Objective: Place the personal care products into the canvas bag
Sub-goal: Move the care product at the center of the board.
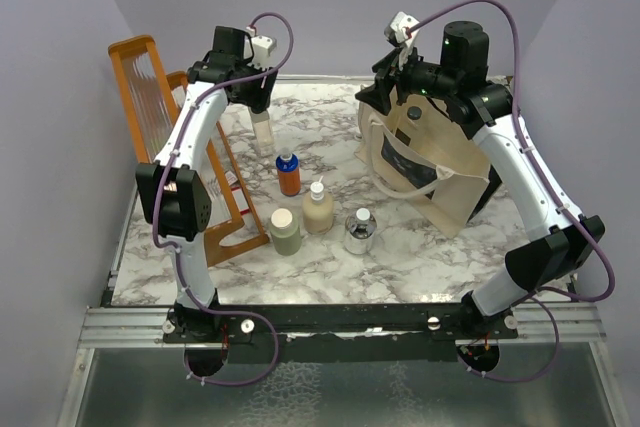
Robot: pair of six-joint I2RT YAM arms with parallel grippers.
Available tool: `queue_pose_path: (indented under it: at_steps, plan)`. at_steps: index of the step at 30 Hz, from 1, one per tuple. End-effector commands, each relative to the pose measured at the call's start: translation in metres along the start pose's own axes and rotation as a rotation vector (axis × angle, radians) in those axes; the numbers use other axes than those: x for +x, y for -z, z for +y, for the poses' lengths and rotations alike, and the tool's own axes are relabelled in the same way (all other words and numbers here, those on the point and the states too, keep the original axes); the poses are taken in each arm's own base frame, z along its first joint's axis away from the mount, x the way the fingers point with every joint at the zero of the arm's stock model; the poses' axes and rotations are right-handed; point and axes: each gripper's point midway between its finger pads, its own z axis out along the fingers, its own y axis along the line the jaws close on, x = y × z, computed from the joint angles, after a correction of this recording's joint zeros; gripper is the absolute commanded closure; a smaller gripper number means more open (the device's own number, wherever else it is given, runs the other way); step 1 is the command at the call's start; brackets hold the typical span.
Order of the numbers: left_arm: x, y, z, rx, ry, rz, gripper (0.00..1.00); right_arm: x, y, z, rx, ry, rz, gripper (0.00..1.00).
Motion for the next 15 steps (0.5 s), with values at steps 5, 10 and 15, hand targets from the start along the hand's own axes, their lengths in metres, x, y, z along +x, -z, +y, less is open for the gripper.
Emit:
queue_pose_path:
  at_steps: [5,10,15]
  plan:
    - [0.005,-0.016,0.002,0.002,-0.006,0.032,0.37,-0.005,0.007,0.004,0.014,0.028,-0.005,0.28]
    - [0.007,-0.021,0.003,0.002,-0.004,0.040,0.41,-0.002,0.007,0.004,0.013,0.028,0.000,0.28]
    - [0.010,-0.025,0.001,0.013,0.004,0.049,0.48,-0.002,0.008,0.005,0.011,0.029,0.001,0.28]
